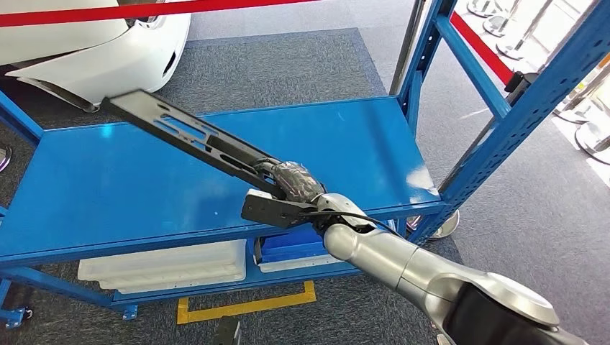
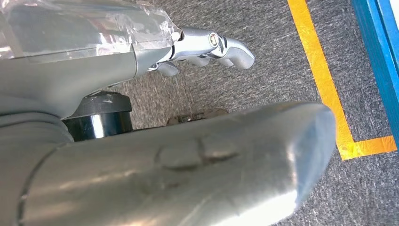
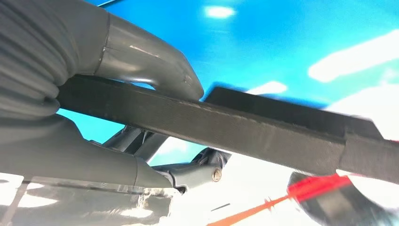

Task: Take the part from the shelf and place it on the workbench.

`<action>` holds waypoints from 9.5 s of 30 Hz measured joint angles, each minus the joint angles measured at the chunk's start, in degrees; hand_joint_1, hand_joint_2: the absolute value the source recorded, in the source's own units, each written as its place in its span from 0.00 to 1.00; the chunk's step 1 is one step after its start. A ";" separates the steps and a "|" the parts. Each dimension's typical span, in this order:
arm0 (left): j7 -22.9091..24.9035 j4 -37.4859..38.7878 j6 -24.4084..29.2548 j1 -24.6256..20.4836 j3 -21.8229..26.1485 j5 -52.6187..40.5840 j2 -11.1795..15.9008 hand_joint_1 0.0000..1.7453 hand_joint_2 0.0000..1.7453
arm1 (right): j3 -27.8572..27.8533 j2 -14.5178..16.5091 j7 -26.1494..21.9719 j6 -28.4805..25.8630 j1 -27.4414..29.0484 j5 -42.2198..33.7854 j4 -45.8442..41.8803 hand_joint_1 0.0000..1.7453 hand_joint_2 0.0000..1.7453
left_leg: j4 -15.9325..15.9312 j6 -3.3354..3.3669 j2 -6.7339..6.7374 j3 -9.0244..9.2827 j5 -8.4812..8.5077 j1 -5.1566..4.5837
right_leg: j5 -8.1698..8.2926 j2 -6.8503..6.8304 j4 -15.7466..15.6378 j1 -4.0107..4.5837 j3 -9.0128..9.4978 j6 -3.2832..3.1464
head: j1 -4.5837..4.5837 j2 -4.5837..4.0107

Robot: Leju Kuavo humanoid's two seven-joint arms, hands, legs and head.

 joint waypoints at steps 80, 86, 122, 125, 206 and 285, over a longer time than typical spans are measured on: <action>3.42 -0.28 -4.67 -1.02 0.33 -5.01 -0.08 0.00 1.00 | -18.11 -8.98 -1.59 -5.30 32.22 4.40 -53.73 1.00 1.00 | -0.13 1.12 0.13 0.27 -0.35 -0.18 | -0.75 -0.05 0.44 -0.45 0.09 1.15 | -0.02 0.00; 3.43 -0.31 -4.74 -1.12 0.33 -5.14 -0.11 0.00 1.00 | -18.02 -9.14 -1.54 -5.31 32.61 4.42 -53.98 1.00 1.00 | -0.35 1.56 0.44 0.65 -0.07 0.19 | -7.95 -0.11 16.58 -1.10 -7.49 2.05 | 1.38 0.00; 2.18 -0.40 -3.52 -1.00 0.31 -3.61 -0.19 0.00 1.00 | -17.15 -9.13 -0.67 -2.09 31.48 1.84 -54.09 1.00 1.00 | 1.45 0.33 0.62 -3.02 1.68 0.23 | -3.67 -0.17 3.18 -0.60 3.78 1.26 | 1.97 0.00; 2.16 -0.40 -3.52 -0.99 0.33 -3.63 -0.20 0.00 1.00 | -17.15 -9.13 -0.73 -2.09 31.46 1.71 -54.07 1.00 1.00 | 1.73 -0.67 0.58 -3.67 2.58 0.20 | -4.03 -0.21 0.32 -0.49 4.75 0.49 | 2.06 0.00; 3.90 -0.46 -5.46 -2.08 0.28 -6.50 -0.02 0.00 1.00 | -17.08 -7.90 -0.75 -0.41 32.90 1.10 -51.02 1.00 1.00 | 1.49 0.20 0.46 -0.12 -0.50 1.31 | -6.89 -0.43 11.90 -1.20 -6.53 2.71 | 0.37 0.00; 4.15 -0.52 -4.09 -1.78 -0.09 -8.77 0.09 0.00 1.00 | -17.08 -5.48 -1.86 2.41 34.37 5.64 -49.65 1.00 1.00 | 18.55 -2.80 -0.30 -10.25 -6.13 1.17 | -2.86 -2.61 1.80 -1.19 1.23 -0.61 | -1.21 0.00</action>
